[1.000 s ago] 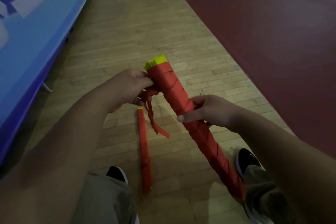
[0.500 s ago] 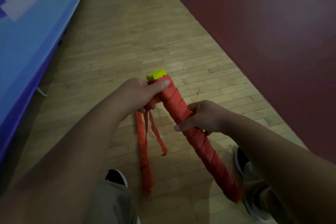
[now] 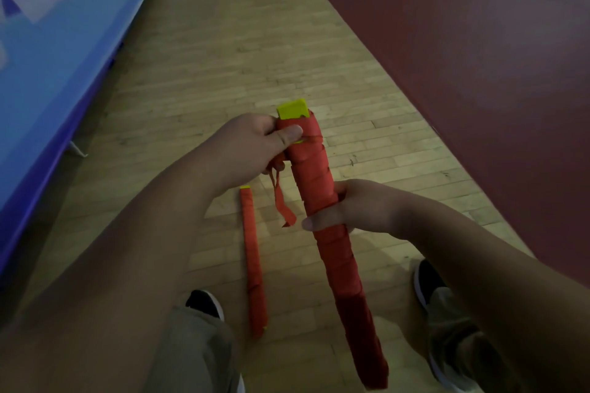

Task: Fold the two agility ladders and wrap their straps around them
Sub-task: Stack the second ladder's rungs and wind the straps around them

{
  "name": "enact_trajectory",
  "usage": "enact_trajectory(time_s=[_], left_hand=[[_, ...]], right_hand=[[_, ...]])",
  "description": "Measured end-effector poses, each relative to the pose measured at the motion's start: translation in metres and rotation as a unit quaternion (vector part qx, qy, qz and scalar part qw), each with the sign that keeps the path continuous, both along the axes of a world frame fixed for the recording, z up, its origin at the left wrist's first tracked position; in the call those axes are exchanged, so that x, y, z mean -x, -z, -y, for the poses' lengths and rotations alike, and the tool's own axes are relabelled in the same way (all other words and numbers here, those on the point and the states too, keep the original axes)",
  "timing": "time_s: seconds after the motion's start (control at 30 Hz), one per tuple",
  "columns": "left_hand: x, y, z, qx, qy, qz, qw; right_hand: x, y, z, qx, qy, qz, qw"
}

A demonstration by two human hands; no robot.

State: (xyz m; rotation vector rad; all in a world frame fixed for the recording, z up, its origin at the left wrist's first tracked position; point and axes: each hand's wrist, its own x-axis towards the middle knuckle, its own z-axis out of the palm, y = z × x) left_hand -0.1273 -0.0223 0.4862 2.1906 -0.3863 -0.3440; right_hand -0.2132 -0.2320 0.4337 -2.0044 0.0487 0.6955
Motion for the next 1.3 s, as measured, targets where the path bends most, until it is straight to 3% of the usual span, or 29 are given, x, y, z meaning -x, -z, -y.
enact_trajectory(time_s=[0.17,0.47,0.7,1.07,1.3], left_hand=[[-0.006,0.001,-0.012,0.038,0.011,-0.01,0.999],[-0.015,0.007,-0.026,0.145,0.015,-0.086,0.986],[-0.014,0.008,-0.034,0.121,0.034,-0.064,0.99],[-0.014,0.008,-0.041,-0.027,0.033,-0.013,0.999],[-0.012,0.008,-0.034,-0.038,0.034,-0.008,0.999]], right_hand=[[0.003,-0.004,-0.002,-0.094,0.03,-0.049,0.994],[0.001,-0.012,0.012,-0.193,-0.026,-0.072,0.978],[0.003,-0.008,0.015,-0.142,-0.015,-0.021,0.99],[0.004,-0.007,0.015,-0.023,-0.008,0.02,1.0],[0.002,0.01,0.005,0.047,0.025,0.078,0.996]])
